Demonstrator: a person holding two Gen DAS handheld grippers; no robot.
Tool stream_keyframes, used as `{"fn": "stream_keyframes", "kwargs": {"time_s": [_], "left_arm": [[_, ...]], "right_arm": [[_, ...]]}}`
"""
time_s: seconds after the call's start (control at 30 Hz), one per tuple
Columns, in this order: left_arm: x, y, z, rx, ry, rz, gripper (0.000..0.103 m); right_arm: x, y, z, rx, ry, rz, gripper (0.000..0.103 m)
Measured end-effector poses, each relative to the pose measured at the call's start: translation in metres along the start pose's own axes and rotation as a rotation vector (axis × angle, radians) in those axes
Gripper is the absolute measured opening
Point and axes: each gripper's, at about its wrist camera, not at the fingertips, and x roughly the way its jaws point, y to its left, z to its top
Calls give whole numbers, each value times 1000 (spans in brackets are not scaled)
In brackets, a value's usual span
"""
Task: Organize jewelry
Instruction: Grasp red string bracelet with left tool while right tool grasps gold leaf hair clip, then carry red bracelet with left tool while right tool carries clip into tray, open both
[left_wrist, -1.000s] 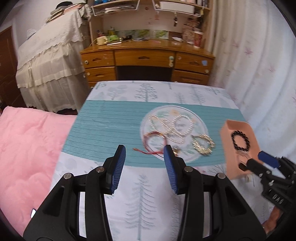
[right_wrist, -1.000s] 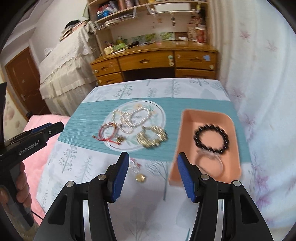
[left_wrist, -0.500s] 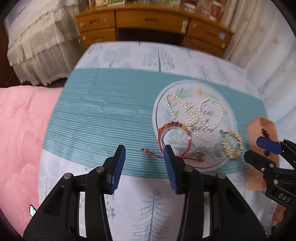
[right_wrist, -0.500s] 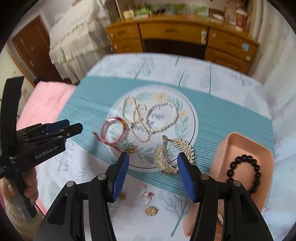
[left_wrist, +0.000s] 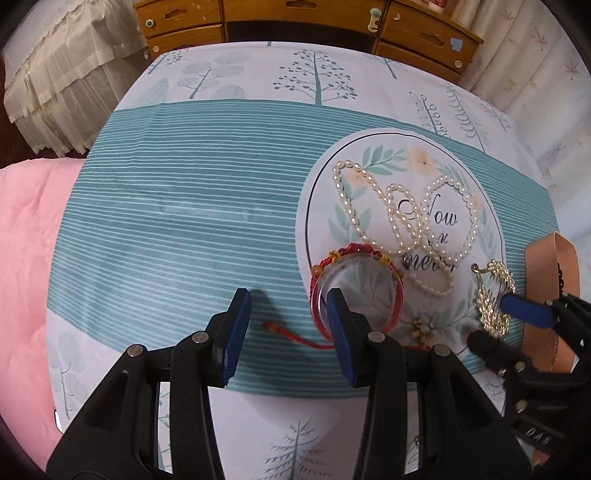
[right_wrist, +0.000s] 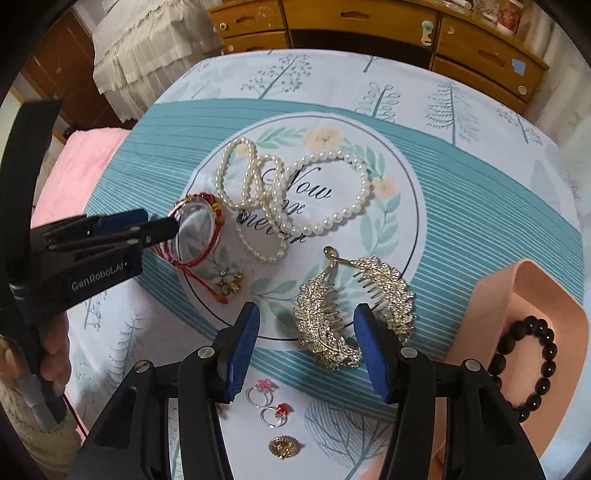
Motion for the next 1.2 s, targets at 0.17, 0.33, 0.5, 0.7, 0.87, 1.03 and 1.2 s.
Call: {"fn": "stream_keyframes", "kwargs": {"time_s": [0.17,0.33,0.5,0.7,0.87,1.03,1.2], "left_arm": [[6,-4,9,1,3,9,39],[6,-6,9,14,-6,27,24],[3,-2,6,3,2,-7,4],[-8,5,2,-47,-18,-42,4],[-39,-2,-3,-38,-70,-61,4],[-74,-20,-10,3,-124,-84,4],[-112,-53,-21,70,-183,-121,4]], "right_arm": [[7,3,1,-15,22,-18,36],[6,0,2,1,25,-17,17],[2,-2,-1,24,14,11,16],[-18,-1,-7,28,-34,49,16],[-44,6,-14,26,-96,82,16],[-76,6,-24,31,-166,105,16],[-115,2,-41,33,-249,94,16]]}}
